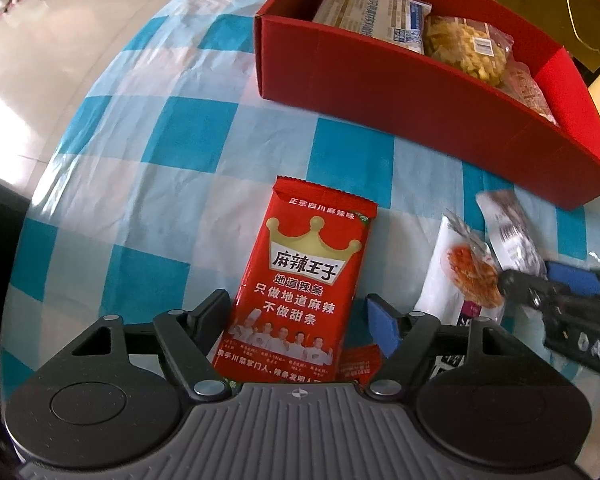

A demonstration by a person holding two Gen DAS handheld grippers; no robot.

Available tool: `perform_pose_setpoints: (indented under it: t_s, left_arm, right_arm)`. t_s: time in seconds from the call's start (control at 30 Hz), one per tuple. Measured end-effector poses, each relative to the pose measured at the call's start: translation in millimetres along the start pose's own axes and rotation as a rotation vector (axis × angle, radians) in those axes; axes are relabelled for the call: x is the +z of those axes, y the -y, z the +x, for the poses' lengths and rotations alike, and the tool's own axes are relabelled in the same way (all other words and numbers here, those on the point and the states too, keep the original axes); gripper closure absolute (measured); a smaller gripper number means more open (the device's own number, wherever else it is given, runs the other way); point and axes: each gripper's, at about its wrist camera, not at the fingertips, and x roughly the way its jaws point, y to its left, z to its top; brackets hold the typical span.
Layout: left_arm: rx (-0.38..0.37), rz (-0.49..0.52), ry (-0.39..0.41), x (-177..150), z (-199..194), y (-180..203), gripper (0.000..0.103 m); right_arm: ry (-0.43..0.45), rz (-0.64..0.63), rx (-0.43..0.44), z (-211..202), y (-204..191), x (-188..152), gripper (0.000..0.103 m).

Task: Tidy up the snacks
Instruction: 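Grasp the red spicy-strip packet with the left tool while the right tool grasps the white pouch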

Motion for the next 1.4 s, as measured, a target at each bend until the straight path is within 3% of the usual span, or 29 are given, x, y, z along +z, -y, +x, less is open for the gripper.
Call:
perform_pose_setpoints:
  t_s: [0.2,0.37,0.77,1.17,1.4]
  left_arm:
    - [0.003,-0.009,0.003,1,-3,-1,0.032]
    - [-0.049,-0.029,-0.004,1,-8,-6,0.037]
    - [0.017,-0.001,0.013,-2,-6,2,0.038]
    - [-0.088,-0.051,0.058,3,-34,-5,0.043]
    - [-0.105,-0.048,0.07,4,-40,-2,0.045]
  right_arm:
    - [0.035,0.021,0.008,-25,5,-9,0.06]
    - [0.067,0.072,0.065,-38,12,-9,0.06]
    - [0.083,0.079,0.121,-39,7,-5,0.06]
    - [0.118,0.109,0.169,-49,8,2,0.06]
    - [0.126,0.111,0.175,-51,9,4,0.06]
